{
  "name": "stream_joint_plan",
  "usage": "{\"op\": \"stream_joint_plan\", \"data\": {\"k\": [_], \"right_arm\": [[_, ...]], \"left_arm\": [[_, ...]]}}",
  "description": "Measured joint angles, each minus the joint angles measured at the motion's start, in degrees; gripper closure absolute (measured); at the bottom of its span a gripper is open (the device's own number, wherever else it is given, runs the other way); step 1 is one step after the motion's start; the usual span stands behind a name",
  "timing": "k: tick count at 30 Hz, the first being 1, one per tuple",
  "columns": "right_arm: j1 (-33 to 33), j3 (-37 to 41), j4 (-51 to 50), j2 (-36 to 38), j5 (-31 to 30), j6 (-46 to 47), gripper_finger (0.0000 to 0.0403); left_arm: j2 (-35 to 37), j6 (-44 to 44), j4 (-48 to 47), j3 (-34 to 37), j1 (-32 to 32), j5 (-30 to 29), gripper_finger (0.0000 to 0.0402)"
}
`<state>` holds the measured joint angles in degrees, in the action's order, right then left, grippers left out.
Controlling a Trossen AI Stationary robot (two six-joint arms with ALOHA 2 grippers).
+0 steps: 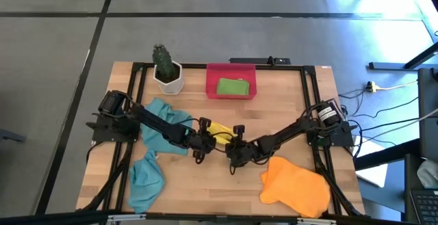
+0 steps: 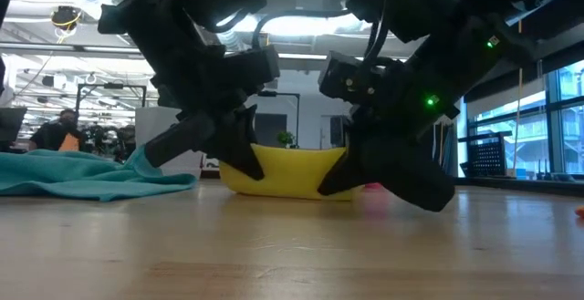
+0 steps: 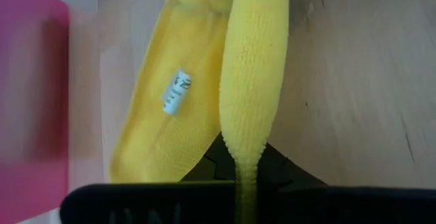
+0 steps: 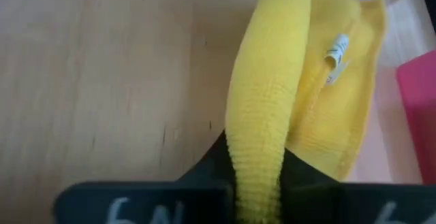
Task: Fold microfiber towels
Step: Put the yellow microfiber towel into the red bin
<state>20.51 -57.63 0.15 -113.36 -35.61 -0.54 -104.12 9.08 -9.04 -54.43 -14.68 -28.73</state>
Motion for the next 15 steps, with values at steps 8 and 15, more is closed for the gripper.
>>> {"op": "stream_joint_plan", "data": {"k": [8,15], "right_arm": [[-0.22,-0.02,-3.26,7.13,-0.22,-0.23,0.0385],[-4.22,-0.04,-8.71,18.02,-0.71,-5.92,0.0386]], "left_arm": [[4.32,2.05,-1.55,-0.07,0.70,-0.50,0.0401],[14.51,10.87,-1.74,-0.80,4.27,-2.98,0.0401]]}}
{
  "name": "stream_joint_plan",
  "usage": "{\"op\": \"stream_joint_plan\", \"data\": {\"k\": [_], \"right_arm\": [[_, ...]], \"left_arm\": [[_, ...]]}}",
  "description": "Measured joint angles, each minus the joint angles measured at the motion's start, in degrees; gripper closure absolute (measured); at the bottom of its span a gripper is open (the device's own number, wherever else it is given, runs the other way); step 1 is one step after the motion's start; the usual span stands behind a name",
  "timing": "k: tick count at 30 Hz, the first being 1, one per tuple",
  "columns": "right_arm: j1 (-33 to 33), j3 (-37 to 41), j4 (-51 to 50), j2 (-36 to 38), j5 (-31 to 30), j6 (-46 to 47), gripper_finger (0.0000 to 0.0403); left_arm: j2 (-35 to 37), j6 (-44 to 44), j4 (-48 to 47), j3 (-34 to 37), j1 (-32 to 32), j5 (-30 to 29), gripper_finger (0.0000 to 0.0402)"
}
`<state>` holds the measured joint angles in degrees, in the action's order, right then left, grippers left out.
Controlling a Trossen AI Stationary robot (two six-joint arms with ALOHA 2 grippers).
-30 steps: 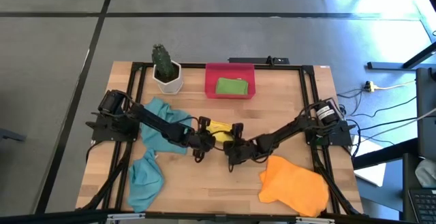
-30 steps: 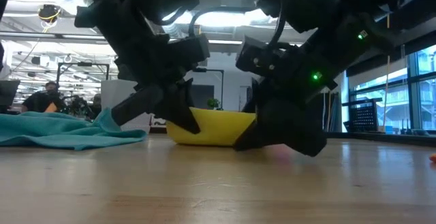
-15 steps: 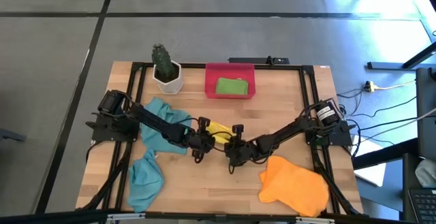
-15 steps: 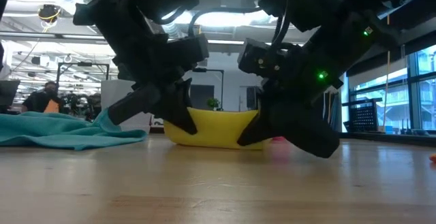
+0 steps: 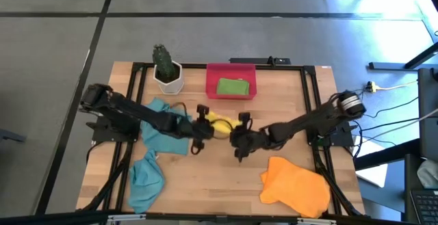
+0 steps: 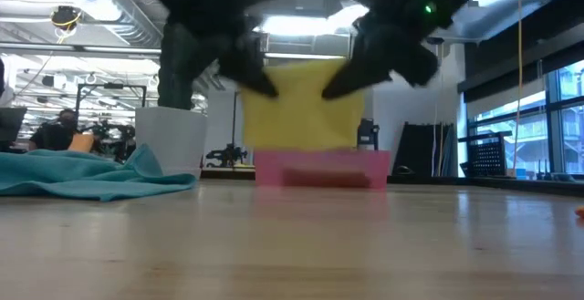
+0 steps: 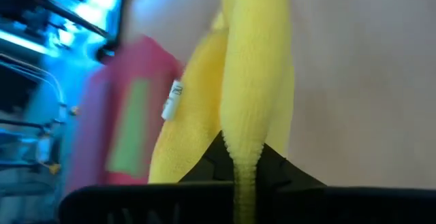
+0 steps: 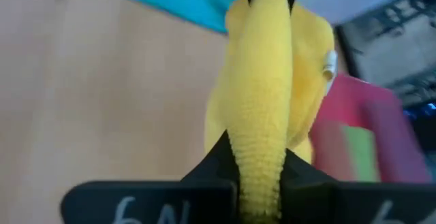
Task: Fold microfiber towels
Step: Put the yellow microfiber towel into the red bin
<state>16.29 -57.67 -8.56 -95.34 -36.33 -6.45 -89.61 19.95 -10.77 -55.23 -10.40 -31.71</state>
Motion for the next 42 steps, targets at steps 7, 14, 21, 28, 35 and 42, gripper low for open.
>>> {"op": "stream_joint_plan", "data": {"k": [7,14,21,28,35,42], "right_arm": [[-10.07,-0.09,-4.37,8.64,0.79,-5.53,0.0386],[-23.35,-0.07,-4.09,10.46,9.23,-10.48,0.0386],[-33.56,-0.15,-3.06,9.83,16.71,-14.89,0.0386],[-39.40,-0.02,-3.26,9.38,19.81,-16.63,0.0386],[-42.65,0.00,-1.02,4.79,19.83,-19.76,0.0386],[-45.46,-0.04,3.28,-1.21,20.21,-22.58,0.0386]], "left_arm": [[4.35,11.07,0.84,-3.82,10.46,4.42,0.0401],[3.20,19.68,7.28,-5.04,22.12,15.56,0.0401],[-0.49,23.36,13.10,-5.04,30.77,26.02,0.0401],[-7.53,26.95,22.51,-5.13,35.15,28.69,0.0401],[-12.14,29.84,28.27,-5.11,37.12,28.38,0.0401],[-15.70,32.24,30.34,-5.06,38.70,28.33,0.0401]]}}
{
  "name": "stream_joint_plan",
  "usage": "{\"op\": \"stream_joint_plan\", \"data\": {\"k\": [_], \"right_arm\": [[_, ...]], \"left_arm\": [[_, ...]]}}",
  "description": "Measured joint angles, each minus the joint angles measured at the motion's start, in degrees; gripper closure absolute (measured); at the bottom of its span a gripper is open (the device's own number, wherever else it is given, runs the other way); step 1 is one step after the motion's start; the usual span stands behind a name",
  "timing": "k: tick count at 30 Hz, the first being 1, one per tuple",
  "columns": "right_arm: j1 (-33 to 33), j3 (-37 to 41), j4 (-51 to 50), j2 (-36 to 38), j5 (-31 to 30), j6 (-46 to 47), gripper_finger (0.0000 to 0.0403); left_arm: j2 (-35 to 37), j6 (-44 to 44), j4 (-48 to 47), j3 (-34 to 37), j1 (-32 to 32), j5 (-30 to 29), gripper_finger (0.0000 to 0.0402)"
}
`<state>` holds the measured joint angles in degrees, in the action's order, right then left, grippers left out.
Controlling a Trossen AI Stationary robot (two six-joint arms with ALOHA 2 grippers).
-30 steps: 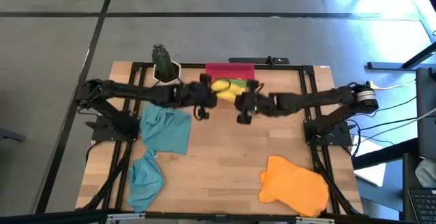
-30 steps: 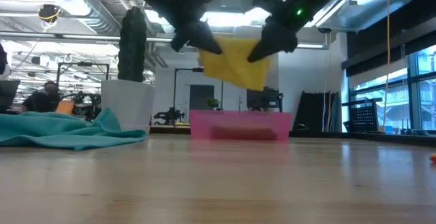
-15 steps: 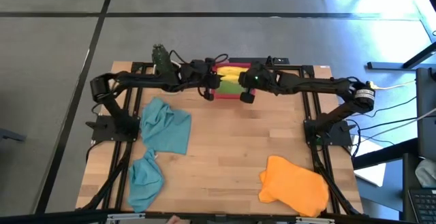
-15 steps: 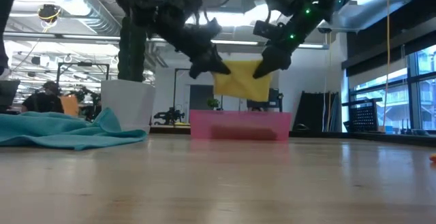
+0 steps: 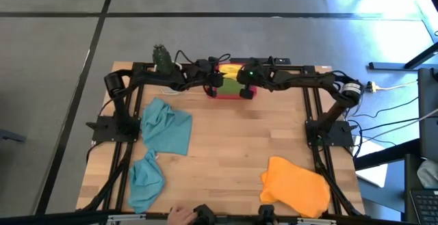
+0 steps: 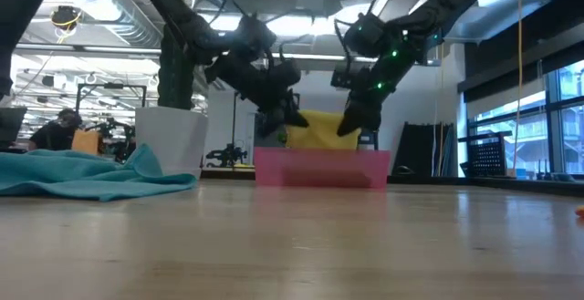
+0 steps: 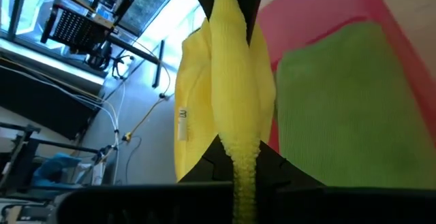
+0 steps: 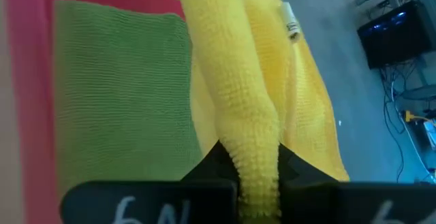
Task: Fold microfiber towels
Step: Put the yellow microfiber towel into the red bin
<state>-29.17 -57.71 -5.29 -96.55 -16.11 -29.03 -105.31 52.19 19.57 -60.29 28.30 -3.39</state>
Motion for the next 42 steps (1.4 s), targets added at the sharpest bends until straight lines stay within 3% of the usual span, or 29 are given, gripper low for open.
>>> {"op": "stream_joint_plan", "data": {"k": [8,14,26,34,42], "right_arm": [[-0.52,0.00,-0.28,-1.55,0.50,-1.36,0.0386],[-0.67,0.07,-3.35,-1.55,6.98,-1.24,0.0385],[-0.78,0.28,-8.24,-1.71,8.79,0.28,0.0256],[0.53,0.26,-15.62,0.61,9.99,4.58,0.0202],[3.69,0.17,-15.15,6.13,12.10,6.46,0.0183]], "left_arm": [[-1.53,0.78,-0.87,0.00,0.47,3.21,0.0401],[-1.78,-0.60,-2.79,0.00,0.37,5.34,0.0381],[-1.69,-1.06,-6.07,-0.06,-1.77,7.20,0.0304],[-1.19,-3.88,-21.18,-6.51,-2.76,4.32,0.0278],[-0.57,-5.93,-36.22,-13.67,-4.73,0.84,0.0274]]}}
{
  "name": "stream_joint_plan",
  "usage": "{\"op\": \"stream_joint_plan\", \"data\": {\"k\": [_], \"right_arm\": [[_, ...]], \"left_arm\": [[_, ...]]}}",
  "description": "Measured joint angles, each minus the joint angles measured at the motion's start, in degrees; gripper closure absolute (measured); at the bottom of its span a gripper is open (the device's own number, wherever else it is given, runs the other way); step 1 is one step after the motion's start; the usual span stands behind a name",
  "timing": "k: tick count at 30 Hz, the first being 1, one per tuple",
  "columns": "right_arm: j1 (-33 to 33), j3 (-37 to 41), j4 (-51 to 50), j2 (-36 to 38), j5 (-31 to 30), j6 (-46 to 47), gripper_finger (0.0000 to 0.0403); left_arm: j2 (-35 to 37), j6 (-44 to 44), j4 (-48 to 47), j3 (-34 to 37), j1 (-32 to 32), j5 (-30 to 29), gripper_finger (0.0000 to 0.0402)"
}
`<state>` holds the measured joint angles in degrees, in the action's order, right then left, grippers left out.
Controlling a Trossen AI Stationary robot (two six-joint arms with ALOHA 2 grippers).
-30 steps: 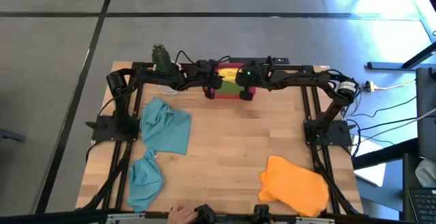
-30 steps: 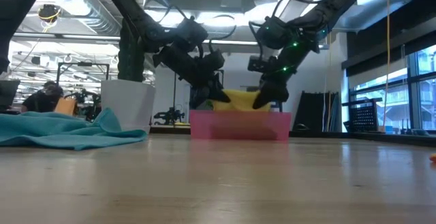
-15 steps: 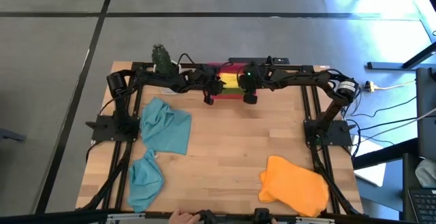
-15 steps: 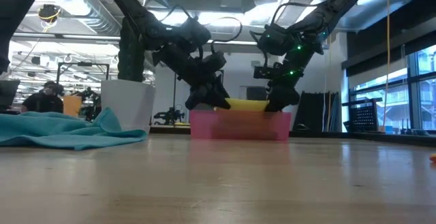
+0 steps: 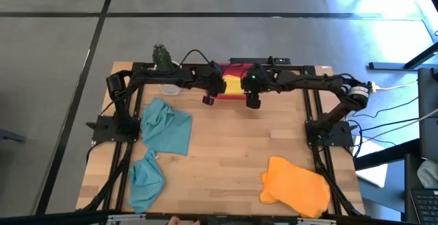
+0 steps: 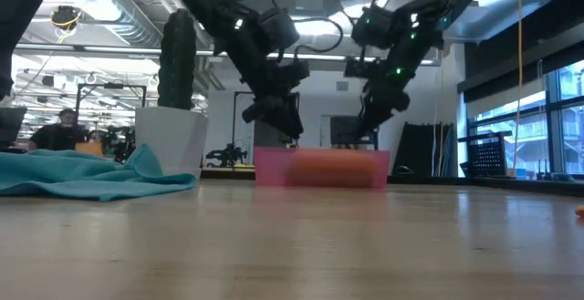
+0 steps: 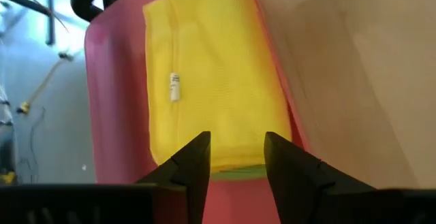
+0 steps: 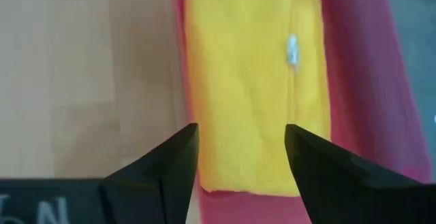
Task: Fold microfiber towels
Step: Put the yellow microfiber towel into the red bin, then fold the top blue microfiber cloth
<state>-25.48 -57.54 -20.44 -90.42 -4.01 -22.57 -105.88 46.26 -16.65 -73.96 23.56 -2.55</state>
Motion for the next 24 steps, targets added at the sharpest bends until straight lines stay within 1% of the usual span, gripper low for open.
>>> {"op": "stream_joint_plan", "data": {"k": [2,5,8,13,16,19,24], "right_arm": [[0.56,0.00,-0.22,1.75,0.07,0.00,0.0183],[1.46,-0.04,-0.27,4.97,0.28,0.00,0.0183],[2.13,-0.05,0.24,9.16,2.70,0.42,0.0183],[3.05,0.50,1.75,16.83,9.41,3.98,0.0194],[4.00,3.47,4.80,21.78,12.69,5.76,0.0207],[5.86,8.49,9.42,26.27,12.87,8.20,0.0219],[10.65,19.67,21.50,32.13,12.77,13.18,0.0231]], "left_arm": [[0.53,-1.29,-3.00,-1.65,-0.33,0.00,0.0274],[2.71,-4.04,-4.16,-3.34,-1.02,0.08,0.0274],[6.52,-7.08,-3.92,-3.65,-1.59,1.12,0.0274],[14.21,-13.79,-3.57,-2.93,-2.74,6.46,0.0282],[19.24,-17.99,-2.97,-0.66,-4.36,7.06,0.0290],[24.87,-20.90,-0.95,3.55,-6.69,7.19,0.0298],[34.45,-24.94,8.50,13.90,-11.63,7.17,0.0305]]}}
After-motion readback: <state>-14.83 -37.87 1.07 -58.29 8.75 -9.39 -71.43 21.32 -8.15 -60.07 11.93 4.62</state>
